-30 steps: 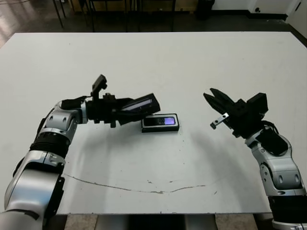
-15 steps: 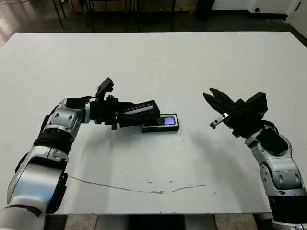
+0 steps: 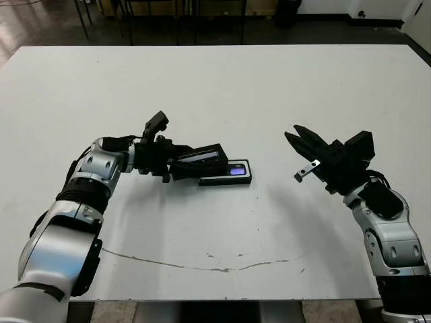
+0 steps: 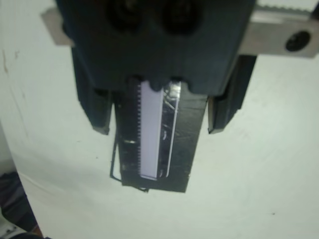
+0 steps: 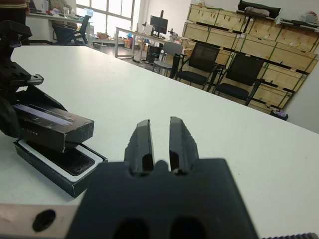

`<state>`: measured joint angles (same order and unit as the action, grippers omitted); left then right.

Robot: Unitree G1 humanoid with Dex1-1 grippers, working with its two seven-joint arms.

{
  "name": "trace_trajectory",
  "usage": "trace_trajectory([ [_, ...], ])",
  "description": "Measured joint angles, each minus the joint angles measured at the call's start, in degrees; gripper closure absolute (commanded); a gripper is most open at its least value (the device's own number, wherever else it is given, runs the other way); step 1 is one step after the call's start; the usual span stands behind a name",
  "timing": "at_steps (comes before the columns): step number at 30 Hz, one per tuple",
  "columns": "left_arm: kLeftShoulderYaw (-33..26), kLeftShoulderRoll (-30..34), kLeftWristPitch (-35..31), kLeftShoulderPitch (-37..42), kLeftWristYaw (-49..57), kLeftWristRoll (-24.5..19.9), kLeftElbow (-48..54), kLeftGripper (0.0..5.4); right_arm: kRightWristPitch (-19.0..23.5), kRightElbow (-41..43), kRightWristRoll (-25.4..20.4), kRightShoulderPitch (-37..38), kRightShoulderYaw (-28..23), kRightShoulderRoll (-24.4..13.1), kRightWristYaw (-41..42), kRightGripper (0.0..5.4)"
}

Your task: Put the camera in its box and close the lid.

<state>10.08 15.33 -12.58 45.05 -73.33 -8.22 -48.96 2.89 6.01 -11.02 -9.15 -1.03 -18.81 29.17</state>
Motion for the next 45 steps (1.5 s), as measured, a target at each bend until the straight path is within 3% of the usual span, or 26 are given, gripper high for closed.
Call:
trace_trajectory([
  [20, 0.2, -0.3, 2.1, 0.0, -3.6, 0.1, -0.1, 3.6, -0.6, -0.1, 0.8, 0.1, 0.1, 0.2, -0.6, 5.4],
  [24, 1.9, -1.0, 4.8, 0.7, -2.7, 2.3, -1.8, 3.61, -0.6, -0.1, 0.8, 0.3, 0.1, 0.2, -0.6, 5.4],
  [30, 7.5, -3.3, 11.5, 2.4, 1.3, 9.1, -3.6, 3.72, -1.4, -0.2, 0.6, 0.3, 0.1, 0.2, -0.4, 5.4],
  [45, 10.9, -4.0, 14.0, 4.4, 1.2, 11.5, -4.2, 3.72, -1.4, 0.1, 0.6, 0.8, 0.1, 0.2, -0.6, 5.4],
])
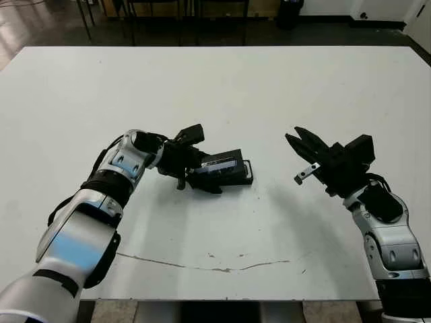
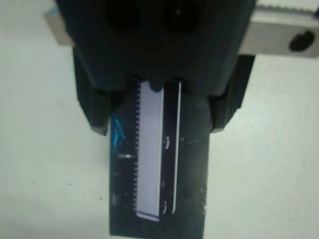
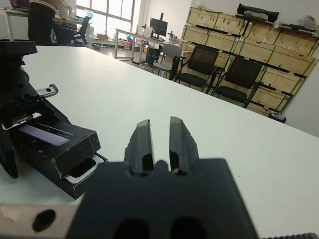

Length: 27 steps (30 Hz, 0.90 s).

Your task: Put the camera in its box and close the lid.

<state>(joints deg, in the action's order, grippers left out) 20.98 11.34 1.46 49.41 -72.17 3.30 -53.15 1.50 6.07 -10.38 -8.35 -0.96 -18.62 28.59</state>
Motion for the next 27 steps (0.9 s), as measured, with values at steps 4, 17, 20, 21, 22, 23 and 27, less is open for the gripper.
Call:
trace_trajectory([
  [4, 0.3, 0.0, -0.9, 0.5, -0.4, 0.2, 0.0, 3.72, 0.0, -0.1, 0.0, 0.0, 0.0, 0.0, 0.0, 5.4],
  [17, 1.0, -5.2, -2.4, 7.2, 0.2, 1.6, -10.0, 3.72, 0.0, -0.4, -0.9, 0.2, -0.1, 0.0, 0.8, 5.4],
  [20, 1.1, -6.1, -1.8, 8.3, 0.5, 2.6, -11.7, 3.72, 0.1, -0.2, -0.9, 0.3, -0.2, 0.0, 0.8, 5.4],
  [21, 1.2, -6.5, -1.8, 8.8, 0.6, 3.0, -12.3, 3.72, 0.1, -0.1, -0.9, 0.4, -0.2, 0.0, 0.7, 5.4],
  [22, 1.3, -6.8, -1.8, 9.2, 0.6, 3.5, -12.9, 3.72, 0.3, 0.1, -0.9, 0.5, -0.2, 0.0, 0.7, 5.4],
  [23, 1.3, -7.0, -1.8, 9.5, 0.6, 3.8, -13.4, 3.72, 0.5, 0.2, -0.9, 0.6, -0.2, 0.0, 0.7, 5.4],
  [27, 1.3, -7.5, -1.2, 10.3, 0.6, 4.5, -15.0, 3.72, 0.6, 0.6, -1.1, 1.2, -0.5, 0.0, 0.6, 5.4],
])
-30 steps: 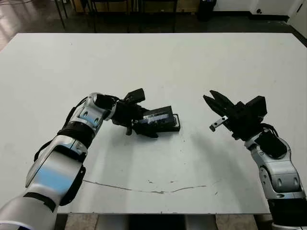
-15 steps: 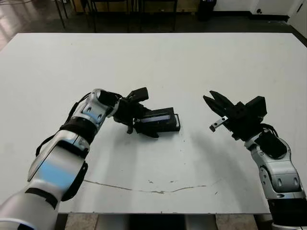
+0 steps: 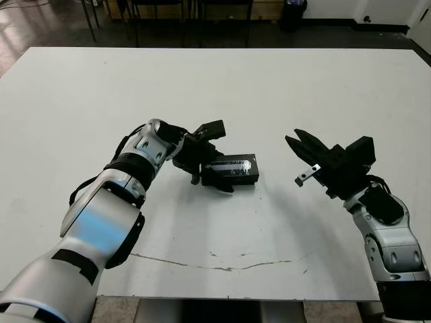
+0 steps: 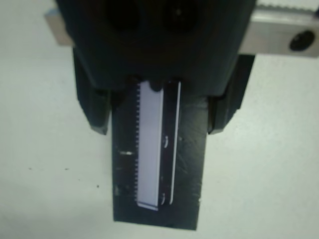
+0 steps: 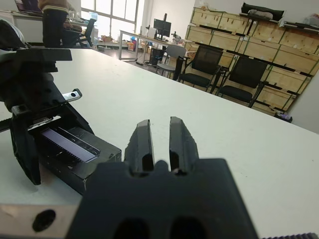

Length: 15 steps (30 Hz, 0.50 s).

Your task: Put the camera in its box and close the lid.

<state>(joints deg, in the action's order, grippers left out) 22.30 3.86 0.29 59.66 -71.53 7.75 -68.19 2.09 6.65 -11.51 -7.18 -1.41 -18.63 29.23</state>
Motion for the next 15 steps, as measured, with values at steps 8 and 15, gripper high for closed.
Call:
trace_trajectory([
  [8, 0.2, -0.6, 1.2, 0.7, 0.5, 1.6, -1.2, 3.72, 0.2, 0.3, -0.3, 0.5, -0.7, 0.0, 0.0, 5.4],
  [15, 0.2, -1.0, 0.6, 1.3, 0.0, 2.1, -2.0, 3.72, 0.2, 0.2, -0.3, 0.5, -0.7, 0.0, 0.1, 5.4],
])
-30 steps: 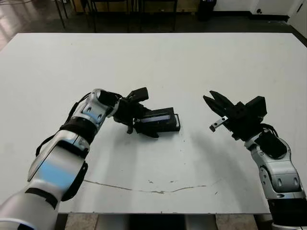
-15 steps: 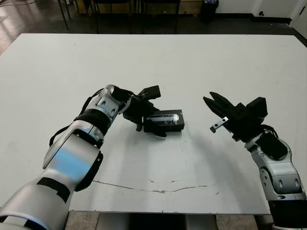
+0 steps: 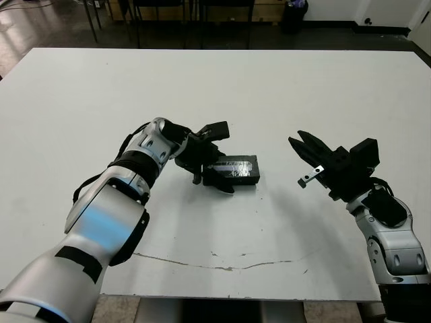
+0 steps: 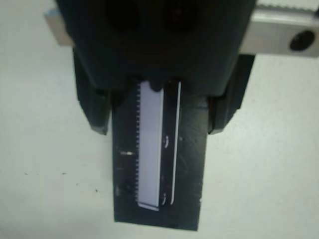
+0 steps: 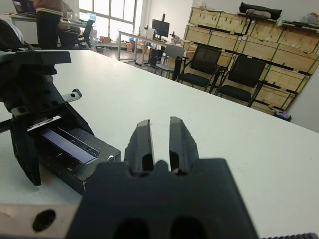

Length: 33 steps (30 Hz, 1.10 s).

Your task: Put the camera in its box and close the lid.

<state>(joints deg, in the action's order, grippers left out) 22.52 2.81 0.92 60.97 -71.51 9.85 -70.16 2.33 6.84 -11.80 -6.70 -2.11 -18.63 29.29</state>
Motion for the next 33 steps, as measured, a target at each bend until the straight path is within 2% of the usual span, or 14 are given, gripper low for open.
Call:
trace_trajectory([
  [10, 0.2, -0.2, -1.2, 0.6, -0.4, 0.7, -0.2, 3.72, 0.0, -0.3, -0.2, 0.2, 0.0, 0.0, 0.1, 5.4],
  [14, 0.3, -0.3, -0.9, 0.3, -0.2, 0.7, 0.0, 2.9, 0.0, -0.5, -0.7, 0.2, 0.0, 0.2, 0.2, 5.4],
  [26, 0.0, 0.0, 7.4, -2.7, 3.0, 1.0, 1.3, 0.17, 0.0, -0.1, -0.6, 0.7, 0.4, 0.4, -0.1, 5.4],
  [27, 0.0, 0.1, 7.2, -2.7, 2.9, 0.9, 1.2, 0.01, 0.0, -0.1, -0.6, 0.7, 0.5, 0.4, -0.1, 5.4],
  [33, -0.1, 1.0, 7.9, -3.2, 2.7, 0.9, 2.0, 0.01, 0.0, 0.0, -0.6, 0.7, 0.7, 0.4, -0.3, 5.4],
])
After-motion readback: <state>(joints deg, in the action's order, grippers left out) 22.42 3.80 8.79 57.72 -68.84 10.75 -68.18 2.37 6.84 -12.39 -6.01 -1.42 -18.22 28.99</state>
